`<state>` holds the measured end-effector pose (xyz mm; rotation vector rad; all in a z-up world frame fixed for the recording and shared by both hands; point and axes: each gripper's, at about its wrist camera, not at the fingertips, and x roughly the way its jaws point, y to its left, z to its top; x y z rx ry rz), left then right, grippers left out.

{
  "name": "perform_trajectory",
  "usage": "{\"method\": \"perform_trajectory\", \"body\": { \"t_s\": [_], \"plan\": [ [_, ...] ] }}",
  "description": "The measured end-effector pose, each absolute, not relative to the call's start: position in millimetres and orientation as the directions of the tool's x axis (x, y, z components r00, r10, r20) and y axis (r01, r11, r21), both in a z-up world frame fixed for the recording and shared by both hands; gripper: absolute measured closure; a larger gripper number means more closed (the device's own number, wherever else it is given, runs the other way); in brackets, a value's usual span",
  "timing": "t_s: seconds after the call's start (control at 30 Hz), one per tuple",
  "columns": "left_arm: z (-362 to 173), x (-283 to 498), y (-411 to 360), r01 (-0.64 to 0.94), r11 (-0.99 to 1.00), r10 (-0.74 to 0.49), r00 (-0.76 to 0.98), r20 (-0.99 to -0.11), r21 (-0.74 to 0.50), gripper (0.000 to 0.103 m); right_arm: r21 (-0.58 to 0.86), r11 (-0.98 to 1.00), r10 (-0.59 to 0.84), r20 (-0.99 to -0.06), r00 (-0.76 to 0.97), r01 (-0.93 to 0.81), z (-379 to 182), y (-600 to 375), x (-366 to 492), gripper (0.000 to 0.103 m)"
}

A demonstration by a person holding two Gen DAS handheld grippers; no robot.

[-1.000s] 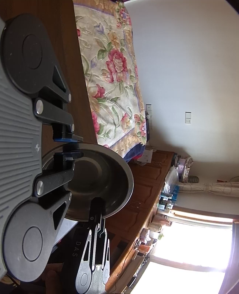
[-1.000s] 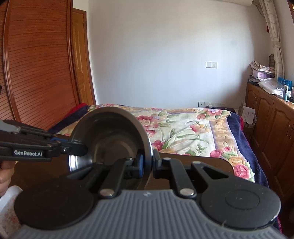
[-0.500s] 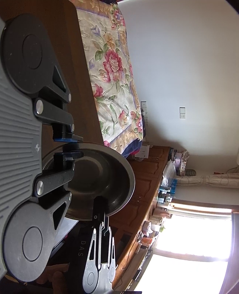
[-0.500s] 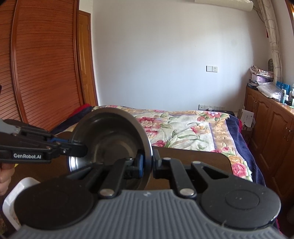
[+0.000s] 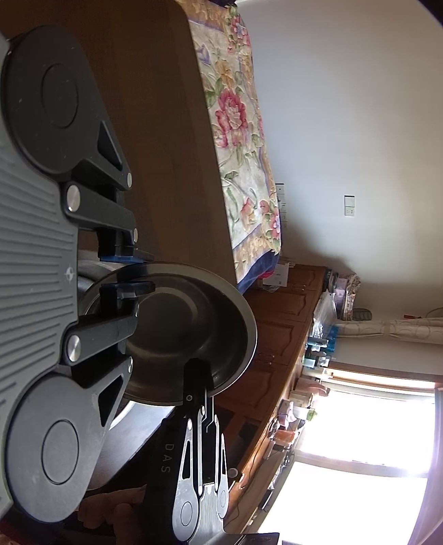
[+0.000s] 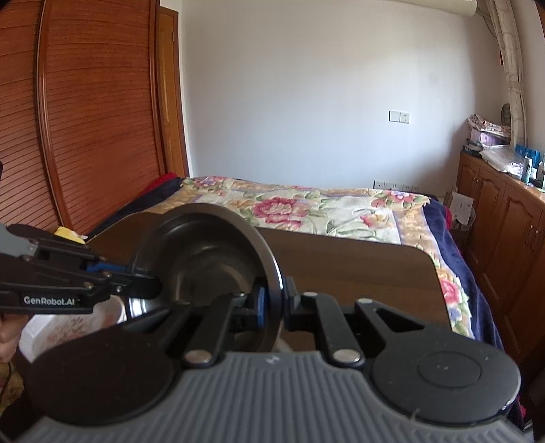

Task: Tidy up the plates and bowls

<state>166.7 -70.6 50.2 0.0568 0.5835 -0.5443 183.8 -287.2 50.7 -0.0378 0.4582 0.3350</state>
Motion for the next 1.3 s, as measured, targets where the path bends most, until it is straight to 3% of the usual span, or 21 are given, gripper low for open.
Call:
{"method": "perform_trajectory", "body": {
  "t_s": [1.3],
  "plan": [
    [13.1, 140.5, -73.6, 0.509, 0.851, -0.475, 0.646, -0.597, -0.127, 0.092, 0.057, 0.945, 0.307, -0.504, 0.807, -0.323, 15.0, -285.4, 160.4, 0.088]
  ]
}}
